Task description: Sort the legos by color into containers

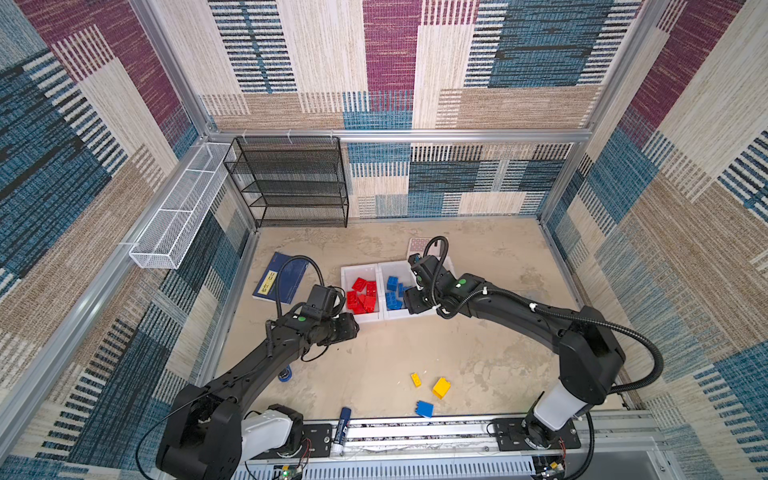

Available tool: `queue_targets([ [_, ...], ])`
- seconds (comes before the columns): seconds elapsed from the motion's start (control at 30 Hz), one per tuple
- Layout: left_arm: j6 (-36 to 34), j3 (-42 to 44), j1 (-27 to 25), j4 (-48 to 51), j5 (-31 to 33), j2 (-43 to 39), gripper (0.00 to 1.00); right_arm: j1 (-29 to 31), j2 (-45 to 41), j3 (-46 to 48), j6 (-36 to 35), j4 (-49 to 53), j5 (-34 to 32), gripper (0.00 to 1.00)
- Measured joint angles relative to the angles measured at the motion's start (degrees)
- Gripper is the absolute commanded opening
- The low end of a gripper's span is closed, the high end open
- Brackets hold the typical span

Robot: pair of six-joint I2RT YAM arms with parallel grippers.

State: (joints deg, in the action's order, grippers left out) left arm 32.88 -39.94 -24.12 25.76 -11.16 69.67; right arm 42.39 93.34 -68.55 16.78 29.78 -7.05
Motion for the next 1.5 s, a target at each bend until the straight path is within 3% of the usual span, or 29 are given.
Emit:
queue_targets([
  [0.27,2.05,-2.51,-14.32,-1.64,-1.92,8.24,0.57,-6.36,-8.9,9.33,4.2,0.13,-0.02,0.73],
  [0.6,2.29,-9.81,-26.97,-2.95,-4.66,19.12,0.55,-11.1,-16.96,15.93,6.23,0.74,-0.44,0.73],
  [1.07,5.16,-13.22,-34.14,-0.98,-5.46,24.39,0.51,-12.9,-20.57,20.0,5.35,0.98,0.68,0.74],
  [1.33,5.2,-18.58,-36.44,2.97,-4.11,29.44,0.43,-13.55,-21.38,21.53,4.09,0.24,2.01,0.74],
  [1.5,4.83,-19.69,-36.81,5.51,-3.3,31.04,0.33,-13.6,-21.92,22.62,4.09,-0.26,2.14,0.74],
])
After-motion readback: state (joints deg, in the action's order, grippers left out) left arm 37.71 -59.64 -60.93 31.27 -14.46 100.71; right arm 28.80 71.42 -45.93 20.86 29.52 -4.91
